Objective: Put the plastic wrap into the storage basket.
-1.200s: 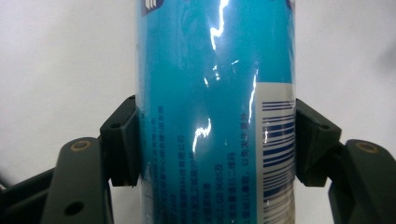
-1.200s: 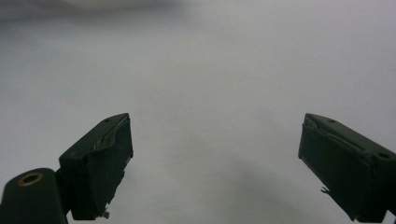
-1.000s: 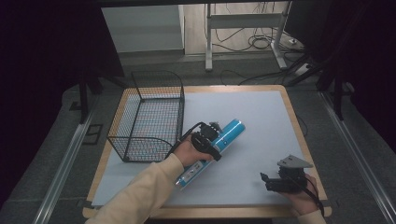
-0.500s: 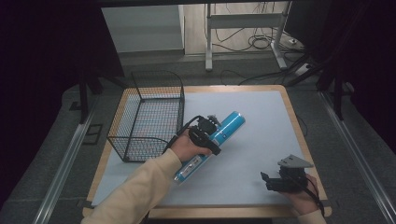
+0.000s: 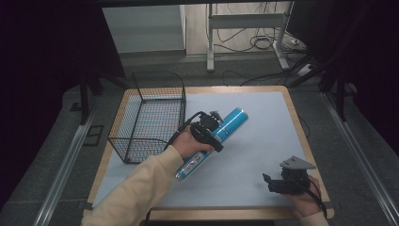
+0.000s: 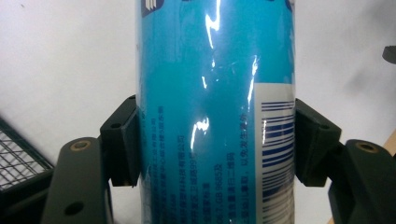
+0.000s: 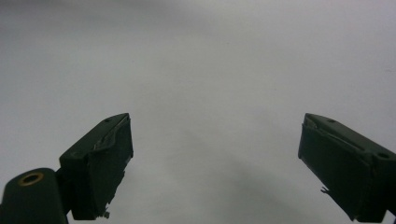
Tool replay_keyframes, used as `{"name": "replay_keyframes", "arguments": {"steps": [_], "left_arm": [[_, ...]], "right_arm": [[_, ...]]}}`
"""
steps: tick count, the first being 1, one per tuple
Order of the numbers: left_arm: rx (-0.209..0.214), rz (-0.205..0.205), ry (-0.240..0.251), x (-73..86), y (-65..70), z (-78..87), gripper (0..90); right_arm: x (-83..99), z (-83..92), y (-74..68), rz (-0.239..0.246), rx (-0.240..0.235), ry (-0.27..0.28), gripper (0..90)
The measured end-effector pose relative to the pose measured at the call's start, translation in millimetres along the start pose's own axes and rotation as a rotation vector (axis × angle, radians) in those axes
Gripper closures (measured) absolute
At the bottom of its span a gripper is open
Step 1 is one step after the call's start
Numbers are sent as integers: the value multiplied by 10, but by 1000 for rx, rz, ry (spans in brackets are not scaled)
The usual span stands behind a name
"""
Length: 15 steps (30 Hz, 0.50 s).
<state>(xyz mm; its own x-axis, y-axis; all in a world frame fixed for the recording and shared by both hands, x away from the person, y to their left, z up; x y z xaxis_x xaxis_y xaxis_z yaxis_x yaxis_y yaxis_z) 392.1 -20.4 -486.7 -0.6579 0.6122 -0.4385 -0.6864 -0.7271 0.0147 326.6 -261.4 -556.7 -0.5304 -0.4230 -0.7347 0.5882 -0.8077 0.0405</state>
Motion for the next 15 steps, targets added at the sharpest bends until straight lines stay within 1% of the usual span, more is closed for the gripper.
{"name": "replay_keyframes", "arguments": {"steps": [5, 8, 13, 15], "left_arm": [[-1, -4, 2, -34, -25, 48, 315], [-3, 2, 5, -56, -40, 82, 315], [-12, -4, 17, -88, -62, 158, 315], [-8, -1, 24, -99, -66, 196, 315]], "right_arm": [[1, -5, 3, -2, -1, -1, 104], [-3, -4, 4, -2, 0, 0, 104], [-1, -3, 8, -1, 0, -1, 104], [-4, -9, 12, -4, 1, 0, 104]]}}
Point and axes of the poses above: each handheld gripper's, and its own axes: z roughly backward along the jaws, x roughly out of its underside, y roughly to its right, the point moved 8 cm from there along -z, roughly forward along the jaws, and after that the axes turned 6 degrees about -x, right-handed, at the moved point
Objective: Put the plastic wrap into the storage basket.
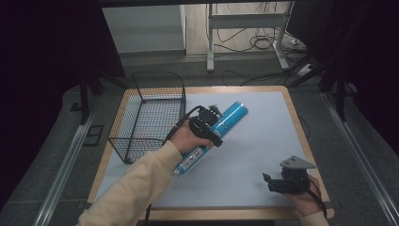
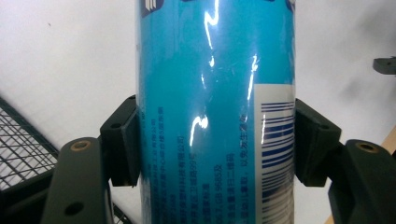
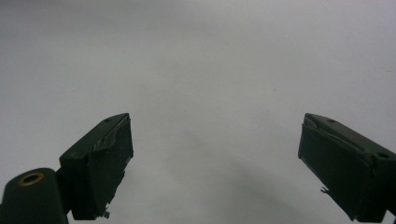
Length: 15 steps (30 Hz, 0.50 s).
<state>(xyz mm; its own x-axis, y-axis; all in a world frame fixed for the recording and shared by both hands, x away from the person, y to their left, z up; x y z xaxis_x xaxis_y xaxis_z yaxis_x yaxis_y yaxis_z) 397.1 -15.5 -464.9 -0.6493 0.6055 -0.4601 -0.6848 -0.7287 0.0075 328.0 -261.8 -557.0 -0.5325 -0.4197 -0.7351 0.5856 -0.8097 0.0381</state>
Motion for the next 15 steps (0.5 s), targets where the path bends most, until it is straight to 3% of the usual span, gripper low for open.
{"name": "replay_keyframes", "arguments": {"steps": [15], "left_arm": [[-12, 31, 31, -97, -94, 144, 315]], "right_arm": [[-16, 6, -13, 3, -1, 5, 105]]}}
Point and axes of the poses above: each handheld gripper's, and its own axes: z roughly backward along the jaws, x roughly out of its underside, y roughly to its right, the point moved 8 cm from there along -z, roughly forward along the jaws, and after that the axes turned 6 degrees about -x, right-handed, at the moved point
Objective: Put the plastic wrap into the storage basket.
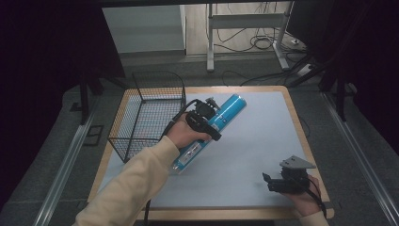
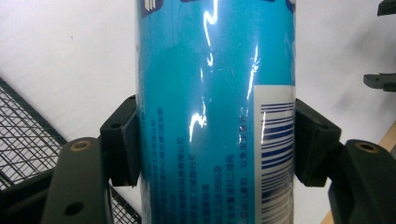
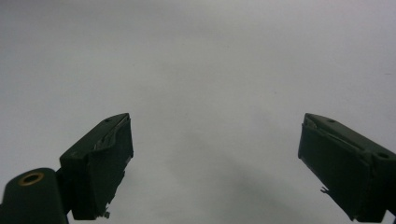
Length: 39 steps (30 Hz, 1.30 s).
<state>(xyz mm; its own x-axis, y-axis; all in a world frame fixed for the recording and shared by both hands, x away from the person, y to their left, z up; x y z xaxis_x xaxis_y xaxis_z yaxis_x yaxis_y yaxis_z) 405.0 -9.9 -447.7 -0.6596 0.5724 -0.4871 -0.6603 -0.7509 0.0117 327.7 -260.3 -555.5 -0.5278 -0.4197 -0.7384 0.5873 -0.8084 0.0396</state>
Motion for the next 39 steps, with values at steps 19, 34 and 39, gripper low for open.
{"name": "replay_keyframes", "arguments": {"steps": [19, 34, 39], "left_arm": [[-19, 1, 14, -152, -135, 79, 315], [-42, -7, 18, -287, -296, 149, 316], [-52, 4, 26, -325, -372, 181, 315]], "right_arm": [[-3, 5, 8, -1, 1, 3, 106], [-1, 2, 6, -7, 0, 0, 106], [-1, 0, 5, -8, 1, 0, 106]]}}
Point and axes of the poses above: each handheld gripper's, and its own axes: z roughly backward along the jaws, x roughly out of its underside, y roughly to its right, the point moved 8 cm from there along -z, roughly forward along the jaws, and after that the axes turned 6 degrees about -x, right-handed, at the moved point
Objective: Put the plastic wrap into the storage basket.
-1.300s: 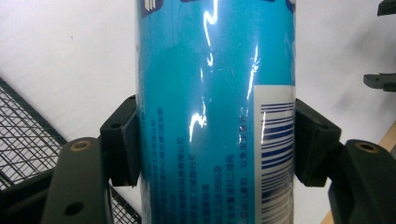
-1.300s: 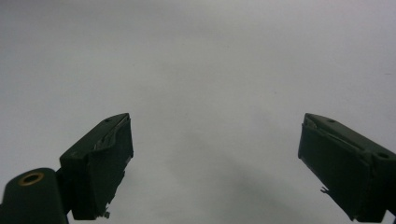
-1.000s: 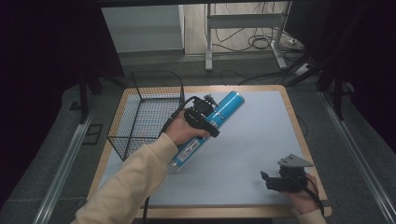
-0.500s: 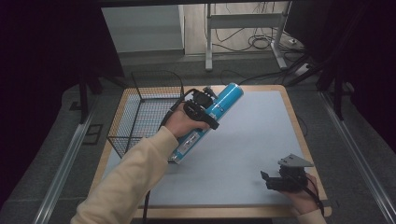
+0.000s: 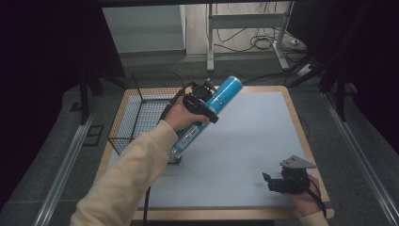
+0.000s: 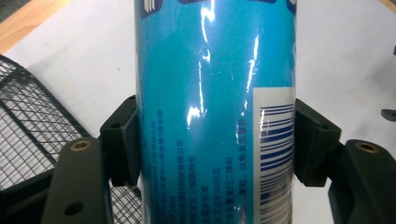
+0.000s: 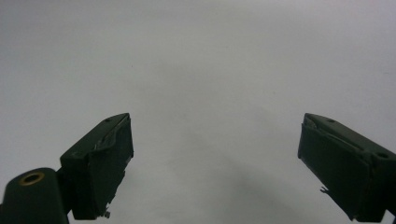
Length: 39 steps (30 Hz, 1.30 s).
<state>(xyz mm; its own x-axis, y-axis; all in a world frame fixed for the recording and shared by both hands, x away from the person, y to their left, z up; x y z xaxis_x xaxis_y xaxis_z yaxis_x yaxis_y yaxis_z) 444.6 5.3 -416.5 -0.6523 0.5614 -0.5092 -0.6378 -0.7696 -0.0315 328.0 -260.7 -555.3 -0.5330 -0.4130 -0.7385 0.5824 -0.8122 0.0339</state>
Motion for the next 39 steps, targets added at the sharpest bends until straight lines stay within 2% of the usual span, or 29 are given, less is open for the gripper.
{"name": "replay_keyframes", "arguments": {"steps": [6, 12, 13, 15, 16, 17, 18, 19, 23, 33, 39], "left_arm": [[4, 11, 3, -59, -62, 42, 315], [-5, 15, 5, -108, -67, 93, 315], [-8, 3, -1, -111, -79, 109, 315], [-9, 14, 4, -134, -82, 120, 315], [-13, 5, -2, -142, -100, 133, 315], [-13, 17, 8, -167, -102, 138, 315], [-17, 8, 1, -171, -119, 151, 316], [-16, 23, 12, -195, -117, 153, 315], [-27, 16, -5, -240, -166, 187, 315], [-58, 20, -3, -384, -275, 236, 315], [-79, 23, -3, -440, -392, 251, 316]], "right_arm": [[0, -2, -1, 2, 0, 0, 106], [2, -8, -2, 3, 1, -2, 106], [3, -9, -1, 4, 1, -2, 106], [3, -10, -3, 4, 0, -3, 107], [3, -11, -1, 5, 0, -3, 106], [3, -11, 0, 5, 0, -2, 106], [3, -9, 1, 4, 0, -1, 106], [4, -8, 3, 4, 0, -1, 106], [8, -5, 22, 0, 2, -1, 106], [9, -4, 24, 0, 3, -1, 107], [16, 1, 32, -3, 3, -4, 107]]}}
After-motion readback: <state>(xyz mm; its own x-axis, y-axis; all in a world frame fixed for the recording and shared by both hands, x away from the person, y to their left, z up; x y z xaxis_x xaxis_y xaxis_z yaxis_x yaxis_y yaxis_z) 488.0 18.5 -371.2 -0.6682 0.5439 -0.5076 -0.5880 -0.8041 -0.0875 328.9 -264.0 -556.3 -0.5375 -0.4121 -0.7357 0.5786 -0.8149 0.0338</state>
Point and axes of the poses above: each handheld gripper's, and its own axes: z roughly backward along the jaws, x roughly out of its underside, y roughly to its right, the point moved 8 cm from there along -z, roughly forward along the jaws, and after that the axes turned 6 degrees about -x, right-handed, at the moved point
